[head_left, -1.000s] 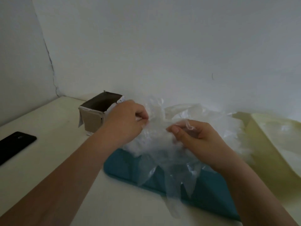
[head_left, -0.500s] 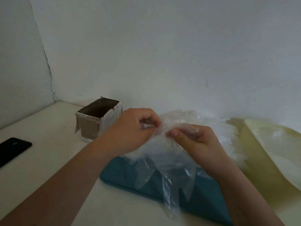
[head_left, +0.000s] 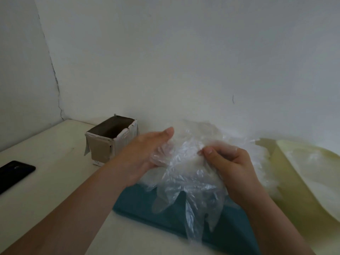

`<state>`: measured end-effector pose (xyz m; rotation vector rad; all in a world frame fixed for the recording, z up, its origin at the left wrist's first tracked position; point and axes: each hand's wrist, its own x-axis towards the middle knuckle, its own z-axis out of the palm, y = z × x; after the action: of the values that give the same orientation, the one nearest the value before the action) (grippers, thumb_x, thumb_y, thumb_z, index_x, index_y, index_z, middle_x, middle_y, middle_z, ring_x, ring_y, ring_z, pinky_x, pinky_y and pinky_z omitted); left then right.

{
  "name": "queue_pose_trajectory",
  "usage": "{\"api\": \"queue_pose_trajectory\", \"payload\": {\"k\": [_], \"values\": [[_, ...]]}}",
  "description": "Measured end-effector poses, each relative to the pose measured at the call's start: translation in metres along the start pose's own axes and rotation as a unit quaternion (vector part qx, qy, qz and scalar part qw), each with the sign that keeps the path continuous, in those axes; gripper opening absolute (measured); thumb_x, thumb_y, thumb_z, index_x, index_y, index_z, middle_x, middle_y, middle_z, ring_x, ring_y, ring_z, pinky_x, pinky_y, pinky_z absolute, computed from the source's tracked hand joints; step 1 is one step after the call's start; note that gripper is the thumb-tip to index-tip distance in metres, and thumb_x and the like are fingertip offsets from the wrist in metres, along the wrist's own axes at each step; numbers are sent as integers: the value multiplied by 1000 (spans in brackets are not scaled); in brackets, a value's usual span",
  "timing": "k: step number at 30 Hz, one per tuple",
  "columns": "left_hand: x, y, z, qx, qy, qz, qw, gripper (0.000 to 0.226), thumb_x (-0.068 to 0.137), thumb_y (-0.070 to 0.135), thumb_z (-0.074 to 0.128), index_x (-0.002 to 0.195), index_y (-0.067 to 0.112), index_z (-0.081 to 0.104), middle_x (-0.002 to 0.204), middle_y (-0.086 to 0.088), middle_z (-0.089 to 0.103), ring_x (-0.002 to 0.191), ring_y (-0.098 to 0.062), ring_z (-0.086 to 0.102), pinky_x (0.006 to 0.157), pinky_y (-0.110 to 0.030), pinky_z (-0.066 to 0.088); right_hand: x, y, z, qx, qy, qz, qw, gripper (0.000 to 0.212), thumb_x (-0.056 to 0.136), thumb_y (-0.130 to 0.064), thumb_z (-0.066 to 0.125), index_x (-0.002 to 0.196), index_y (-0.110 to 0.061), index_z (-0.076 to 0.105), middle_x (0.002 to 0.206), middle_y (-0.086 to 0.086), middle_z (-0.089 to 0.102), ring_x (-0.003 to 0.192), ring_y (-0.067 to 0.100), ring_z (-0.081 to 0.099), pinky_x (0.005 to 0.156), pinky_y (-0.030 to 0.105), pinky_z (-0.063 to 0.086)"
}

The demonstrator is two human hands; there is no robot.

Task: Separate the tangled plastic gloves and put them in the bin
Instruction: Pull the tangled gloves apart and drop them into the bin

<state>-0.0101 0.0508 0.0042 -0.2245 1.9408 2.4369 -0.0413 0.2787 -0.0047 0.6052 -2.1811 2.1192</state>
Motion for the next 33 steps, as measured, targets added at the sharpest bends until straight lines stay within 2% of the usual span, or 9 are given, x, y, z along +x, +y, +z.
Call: {"api": "queue_pose_trajectory", "payload": {"k": [4, 8, 11, 16, 21, 24, 28, 30, 33], "values": [[-3, -3, 6, -61, -57, 1, 997, 23, 77, 23, 81, 94, 9, 77, 83, -8, 69, 64, -15, 66, 65, -31, 59, 1, -1, 1, 26, 15, 2, 1000, 16, 92, -18, 70, 84, -10, 82, 79, 31, 68, 70, 30, 64, 73, 42, 55], [3, 4, 2, -192, -12, 28, 981, 11, 89, 17, 76, 98, 12, 73, 75, -4, 62, 63, -14, 62, 60, -28, 55, 1, 5, 2, 35, 8, 23, 999, 19, 88, -23, 70, 83, -8, 80, 60, 21, 47, 57, 26, 41, 59, 33, 37], [3, 12, -1, -245, 39, 53, 967, 17, 87, 17, 79, 102, 12, 77, 71, -1, 61, 60, -11, 61, 59, -29, 55, 0, 9, 4, -4, 7, 44, 999, 20, 95, -13, 69, 79, -11, 81, 56, 8, 56, 50, 19, 48, 56, 25, 42], [-10, 35, -7, -159, 162, 140, 964, 6, 92, 27, 79, 93, 21, 82, 75, -6, 58, 66, -15, 51, 61, -28, 47, -5, -11, 6, -105, -18, 27, 994, 19, 96, -14, 69, 81, -15, 82, 60, -6, 69, 47, -2, 56, 51, 10, 42], [-25, 52, -7, -1, 205, 236, 950, 15, 95, 33, 77, 108, 27, 81, 64, 1, 58, 57, -11, 47, 52, -25, 44, -15, -41, 1, -144, 13, -35, 989, 19, 93, -18, 72, 78, -23, 81, 75, 5, 72, 61, 8, 58, 63, 28, 46], [-37, 63, 5, 47, 82, 181, 979, 13, 95, 28, 76, 104, 20, 81, 87, 4, 74, 78, -13, 62, 64, -28, 51, -19, -57, -4, -97, -13, -40, 994, 15, 94, -22, 72, 83, -22, 83, 109, -11, 71, 98, 5, 67, 90, 37, 52], [-53, 67, 28, 38, -123, 132, 983, 20, 105, 17, 57, 113, 3, 68, 120, -11, 76, 113, -26, 72, 97, -43, 58, -22, -72, -12, -117, -86, -40, 989, 14, 93, -33, 72, 92, -26, 84, 155, -30, 39, 136, 2, 47, 105, 37, 40], [-62, 68, 39, 11, -184, 107, 977, 17, 105, 17, 54, 111, 3, 62, 129, -21, 71, 121, -35, 69, 103, -52, 56, -31, -75, -18, -135, -94, -31, 986, 13, 92, -34, 73, 95, -26, 83, 153, -30, 43, 127, -2, 54, 101, 33, 44], [-64, 69, 53, -21, -221, 83, 972, 14, 106, 18, 53, 105, 8, 62, 130, -27, 69, 120, -45, 68, 102, -56, 56, -45, -73, -24, -127, -105, -11, 986, 12, 93, -18, 73, 92, -12, 82, 109, -2, 78, 103, 14, 72, 95, 34, 51]]}}
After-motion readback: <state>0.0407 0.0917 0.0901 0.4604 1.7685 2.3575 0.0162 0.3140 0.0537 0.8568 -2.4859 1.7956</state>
